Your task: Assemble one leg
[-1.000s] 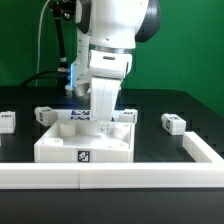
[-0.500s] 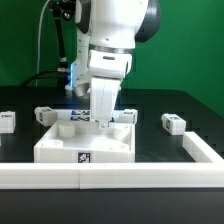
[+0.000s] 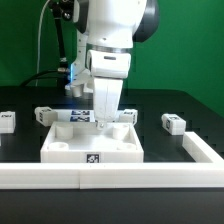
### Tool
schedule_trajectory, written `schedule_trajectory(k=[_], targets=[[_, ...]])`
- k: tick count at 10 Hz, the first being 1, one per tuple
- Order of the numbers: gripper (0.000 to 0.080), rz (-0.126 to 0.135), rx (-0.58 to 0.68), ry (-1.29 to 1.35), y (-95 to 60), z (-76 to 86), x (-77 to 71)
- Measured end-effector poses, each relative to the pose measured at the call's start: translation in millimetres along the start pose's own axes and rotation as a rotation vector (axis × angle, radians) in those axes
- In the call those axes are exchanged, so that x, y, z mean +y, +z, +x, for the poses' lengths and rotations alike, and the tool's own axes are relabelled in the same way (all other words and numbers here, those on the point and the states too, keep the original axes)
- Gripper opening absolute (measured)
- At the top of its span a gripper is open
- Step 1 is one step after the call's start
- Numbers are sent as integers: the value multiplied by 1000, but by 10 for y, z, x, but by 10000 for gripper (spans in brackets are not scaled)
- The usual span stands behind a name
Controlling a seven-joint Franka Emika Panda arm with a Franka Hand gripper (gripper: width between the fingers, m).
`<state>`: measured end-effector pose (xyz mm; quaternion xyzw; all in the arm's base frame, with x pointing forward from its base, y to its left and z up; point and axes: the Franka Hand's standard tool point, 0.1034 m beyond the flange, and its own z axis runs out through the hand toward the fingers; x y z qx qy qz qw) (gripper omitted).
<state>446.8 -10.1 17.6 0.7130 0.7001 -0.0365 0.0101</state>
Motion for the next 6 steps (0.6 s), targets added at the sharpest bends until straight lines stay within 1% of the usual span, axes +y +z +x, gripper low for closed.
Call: schedule_trajectory(k=[1, 2, 3, 4, 6], targets=[[57, -14, 7, -15, -2, 44, 28], [57, -17, 13, -34, 4, 138, 46], [57, -32, 20, -53, -8, 260, 110], [57, -40, 24, -60, -16, 330, 139], [57, -39, 23, -54, -14, 301, 136]])
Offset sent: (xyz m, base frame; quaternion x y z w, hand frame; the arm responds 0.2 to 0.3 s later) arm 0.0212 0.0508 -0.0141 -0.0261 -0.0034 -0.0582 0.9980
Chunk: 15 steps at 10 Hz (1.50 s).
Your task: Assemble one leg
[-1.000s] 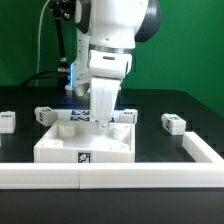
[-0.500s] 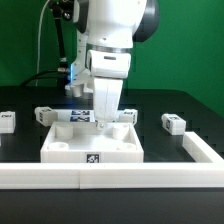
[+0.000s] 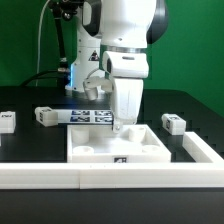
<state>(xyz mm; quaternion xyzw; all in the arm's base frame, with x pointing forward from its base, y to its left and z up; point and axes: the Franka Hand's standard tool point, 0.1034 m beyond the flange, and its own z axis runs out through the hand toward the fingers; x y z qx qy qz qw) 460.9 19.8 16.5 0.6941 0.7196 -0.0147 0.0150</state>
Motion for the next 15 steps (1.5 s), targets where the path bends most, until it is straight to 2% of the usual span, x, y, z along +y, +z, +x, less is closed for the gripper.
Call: schedule_trajectory(k=[3, 5, 7, 9, 14, 15], targets=[[57, -8, 7, 17, -5, 198, 27], [57, -20, 16, 21, -17, 419, 108], [57, -26, 17, 6, -22, 540, 189], [58, -23, 13, 16, -28, 602, 296], [58, -13, 10, 57, -30, 630, 308], [153, -13, 10, 58, -30, 628, 308]])
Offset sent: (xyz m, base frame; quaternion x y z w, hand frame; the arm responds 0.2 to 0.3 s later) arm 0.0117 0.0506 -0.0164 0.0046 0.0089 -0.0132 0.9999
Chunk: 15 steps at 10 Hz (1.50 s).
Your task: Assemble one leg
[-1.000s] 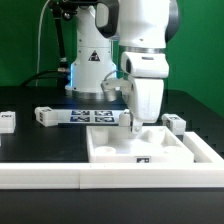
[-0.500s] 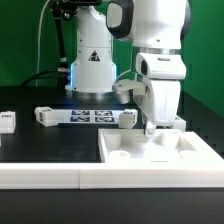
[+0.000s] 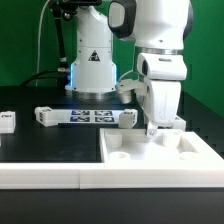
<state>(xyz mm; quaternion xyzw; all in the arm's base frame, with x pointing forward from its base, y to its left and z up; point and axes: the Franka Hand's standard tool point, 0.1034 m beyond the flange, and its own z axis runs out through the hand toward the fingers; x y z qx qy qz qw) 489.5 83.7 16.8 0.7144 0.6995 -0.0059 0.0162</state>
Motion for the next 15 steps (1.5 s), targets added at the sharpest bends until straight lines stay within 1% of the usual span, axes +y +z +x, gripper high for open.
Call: schedule_trajectory(k=[2, 3, 4, 5, 6, 8, 10, 12, 15], targets=[[426, 0, 0, 1, 0, -4, 0], [426, 0, 0, 1, 1, -6, 0], [589, 0, 0, 1, 1, -7, 0], [630, 0, 0, 1, 1, -8, 0], [646, 0, 0, 1, 1, -8, -1], [649, -1, -1, 14, -15, 0, -1], [649, -25, -1, 57, -211, 70, -13], [649, -37, -5, 97, -390, 116, -10], [649, -30, -5, 149, -386, 108, -18]])
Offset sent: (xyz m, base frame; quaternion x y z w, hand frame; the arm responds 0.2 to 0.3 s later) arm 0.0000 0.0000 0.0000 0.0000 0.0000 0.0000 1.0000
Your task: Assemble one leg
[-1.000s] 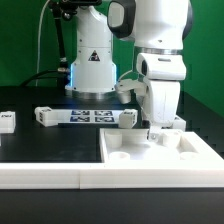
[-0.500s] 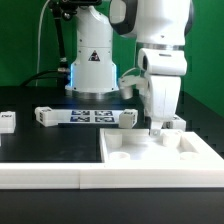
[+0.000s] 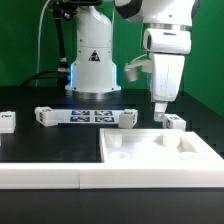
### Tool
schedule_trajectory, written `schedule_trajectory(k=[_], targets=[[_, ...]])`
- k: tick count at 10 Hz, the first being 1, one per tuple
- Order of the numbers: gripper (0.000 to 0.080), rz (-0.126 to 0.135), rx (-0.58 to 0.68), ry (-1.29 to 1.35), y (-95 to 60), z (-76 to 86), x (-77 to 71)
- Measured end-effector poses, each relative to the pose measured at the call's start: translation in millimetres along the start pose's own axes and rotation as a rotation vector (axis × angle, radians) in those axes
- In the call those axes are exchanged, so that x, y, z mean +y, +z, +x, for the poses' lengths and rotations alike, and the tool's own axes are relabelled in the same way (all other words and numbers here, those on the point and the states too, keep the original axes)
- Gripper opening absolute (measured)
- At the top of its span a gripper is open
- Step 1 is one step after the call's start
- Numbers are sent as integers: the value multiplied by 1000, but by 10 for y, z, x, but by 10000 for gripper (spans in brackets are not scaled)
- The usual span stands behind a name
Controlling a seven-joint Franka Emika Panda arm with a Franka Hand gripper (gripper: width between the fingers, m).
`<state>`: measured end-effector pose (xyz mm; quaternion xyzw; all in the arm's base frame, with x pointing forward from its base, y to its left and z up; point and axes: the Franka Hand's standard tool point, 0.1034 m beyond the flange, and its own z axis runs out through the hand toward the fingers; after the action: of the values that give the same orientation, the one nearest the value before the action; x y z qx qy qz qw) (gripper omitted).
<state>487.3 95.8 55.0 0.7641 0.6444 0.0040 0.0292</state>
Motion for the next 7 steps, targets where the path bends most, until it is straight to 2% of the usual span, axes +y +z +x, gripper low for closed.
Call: schedule_trajectory(k=[3, 5, 7], targets=[[649, 1, 0, 210, 3, 2, -4], [649, 0, 26, 524, 5, 44, -111], [649, 2, 43, 750, 2, 163, -201]])
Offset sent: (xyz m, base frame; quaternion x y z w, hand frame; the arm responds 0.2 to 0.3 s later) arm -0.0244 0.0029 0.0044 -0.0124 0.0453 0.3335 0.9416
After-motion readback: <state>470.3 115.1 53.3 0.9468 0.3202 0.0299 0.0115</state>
